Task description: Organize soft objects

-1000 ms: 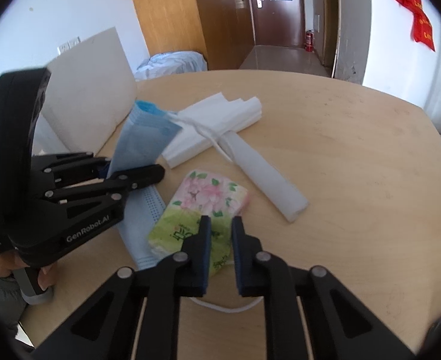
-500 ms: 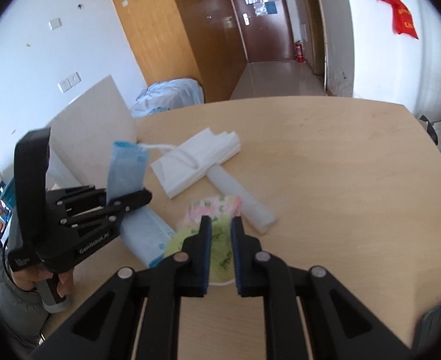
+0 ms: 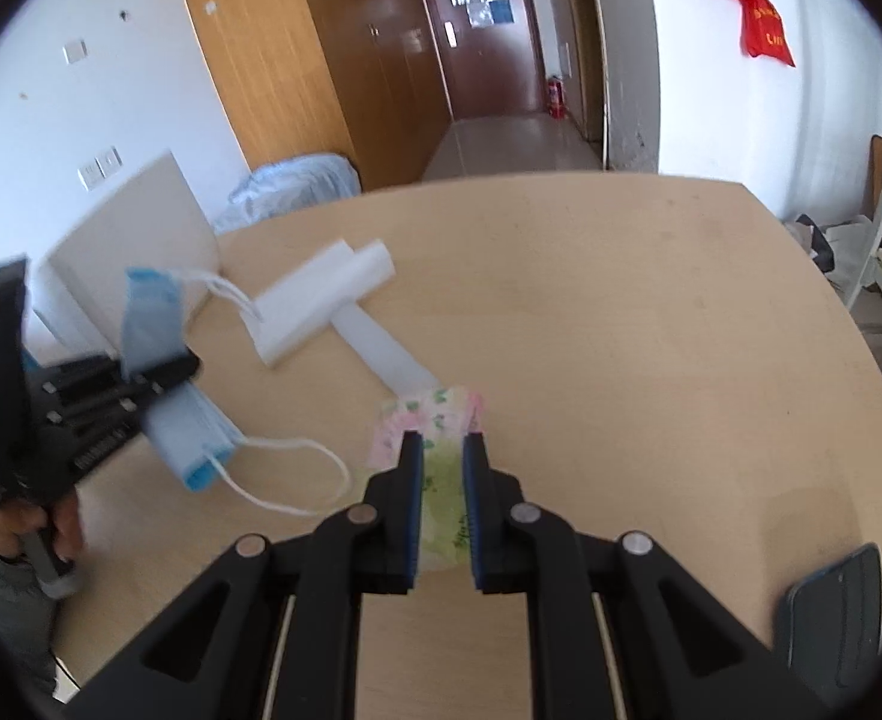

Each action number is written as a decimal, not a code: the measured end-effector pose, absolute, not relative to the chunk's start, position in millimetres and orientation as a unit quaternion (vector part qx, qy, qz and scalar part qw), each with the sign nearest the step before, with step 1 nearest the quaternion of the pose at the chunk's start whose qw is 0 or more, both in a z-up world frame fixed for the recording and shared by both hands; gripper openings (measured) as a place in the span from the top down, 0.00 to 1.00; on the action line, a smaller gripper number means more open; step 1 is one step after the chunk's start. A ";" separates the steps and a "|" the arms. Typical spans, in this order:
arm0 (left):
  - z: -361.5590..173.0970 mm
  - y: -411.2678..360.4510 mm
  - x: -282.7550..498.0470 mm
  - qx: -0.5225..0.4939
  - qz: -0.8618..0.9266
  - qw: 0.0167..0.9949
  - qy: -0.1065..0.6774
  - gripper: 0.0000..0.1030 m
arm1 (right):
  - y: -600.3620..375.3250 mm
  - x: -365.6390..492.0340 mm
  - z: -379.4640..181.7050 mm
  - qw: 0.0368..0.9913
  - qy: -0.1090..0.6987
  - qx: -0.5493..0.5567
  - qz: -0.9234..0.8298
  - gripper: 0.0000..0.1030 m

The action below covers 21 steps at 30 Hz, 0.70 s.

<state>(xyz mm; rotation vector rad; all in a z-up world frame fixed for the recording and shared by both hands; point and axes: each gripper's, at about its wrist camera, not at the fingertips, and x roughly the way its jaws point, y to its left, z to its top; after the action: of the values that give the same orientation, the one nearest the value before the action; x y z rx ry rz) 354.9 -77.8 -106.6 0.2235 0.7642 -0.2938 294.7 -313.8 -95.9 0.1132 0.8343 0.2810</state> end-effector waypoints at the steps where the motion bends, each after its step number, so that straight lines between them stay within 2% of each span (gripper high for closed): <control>1: -106.2 -76.8 353.3 0.109 -0.144 0.911 0.370 0.92 | -312.7 295.0 -99.6 0.901 0.410 0.050 0.134 0.84; 4: -106.5 -74.1 349.8 0.109 -0.144 0.913 0.367 0.92 | -309.9 294.8 -106.4 0.896 0.422 0.039 0.132 0.79; 6: -106.4 -71.8 346.4 0.108 -0.145 0.913 0.365 0.92 | -308.8 295.5 -107.8 0.895 0.425 0.037 0.128 0.45; 8: -106.4 -69.8 343.5 0.108 -0.145 0.914 0.363 0.92 | -304.9 295.0 -107.9 0.895 0.427 0.023 0.123 0.29; 21: -99.9 -44.7 335.1 0.096 -0.127 0.921 0.355 0.92 | -266.4 286.9 -107.6 0.895 0.419 -0.031 0.150 0.28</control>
<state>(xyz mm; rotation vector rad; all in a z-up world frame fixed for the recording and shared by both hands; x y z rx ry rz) 335.1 -44.7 -99.9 0.1972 0.7297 -0.2613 286.9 -266.4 -107.6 -0.0646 0.8686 0.3111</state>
